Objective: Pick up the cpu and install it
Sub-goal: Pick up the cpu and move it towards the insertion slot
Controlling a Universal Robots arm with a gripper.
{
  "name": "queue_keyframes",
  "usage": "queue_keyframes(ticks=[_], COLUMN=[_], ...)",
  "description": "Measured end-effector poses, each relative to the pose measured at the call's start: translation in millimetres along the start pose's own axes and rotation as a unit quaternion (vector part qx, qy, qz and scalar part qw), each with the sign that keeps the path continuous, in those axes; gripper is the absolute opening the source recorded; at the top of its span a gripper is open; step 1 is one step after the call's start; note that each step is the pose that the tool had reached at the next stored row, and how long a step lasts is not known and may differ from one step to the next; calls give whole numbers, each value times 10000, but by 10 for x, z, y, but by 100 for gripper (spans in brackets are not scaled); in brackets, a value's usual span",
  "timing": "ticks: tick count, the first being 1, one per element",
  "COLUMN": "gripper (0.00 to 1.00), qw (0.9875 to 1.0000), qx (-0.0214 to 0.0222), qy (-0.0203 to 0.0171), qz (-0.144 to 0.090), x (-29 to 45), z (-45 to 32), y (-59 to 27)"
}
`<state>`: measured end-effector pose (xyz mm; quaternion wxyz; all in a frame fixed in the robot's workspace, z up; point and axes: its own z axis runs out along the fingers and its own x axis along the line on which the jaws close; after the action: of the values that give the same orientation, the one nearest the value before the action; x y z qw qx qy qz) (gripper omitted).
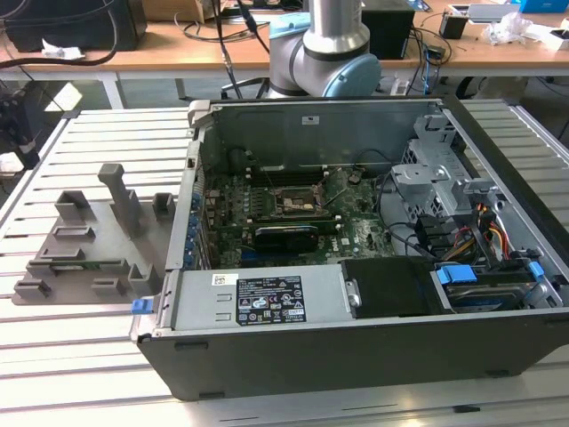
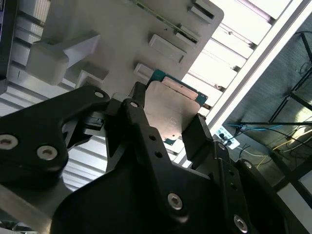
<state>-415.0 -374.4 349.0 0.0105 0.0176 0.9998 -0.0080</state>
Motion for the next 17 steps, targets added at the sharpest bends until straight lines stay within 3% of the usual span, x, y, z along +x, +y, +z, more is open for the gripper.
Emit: queue_keyframes(ticks=[10,17], gripper=[54,54], qw=[10000,10000], qx=[0,0], qy=[0,0], qz=[0,0], x=[-3,-7], z=[-149,-329], y=[-2,-5])
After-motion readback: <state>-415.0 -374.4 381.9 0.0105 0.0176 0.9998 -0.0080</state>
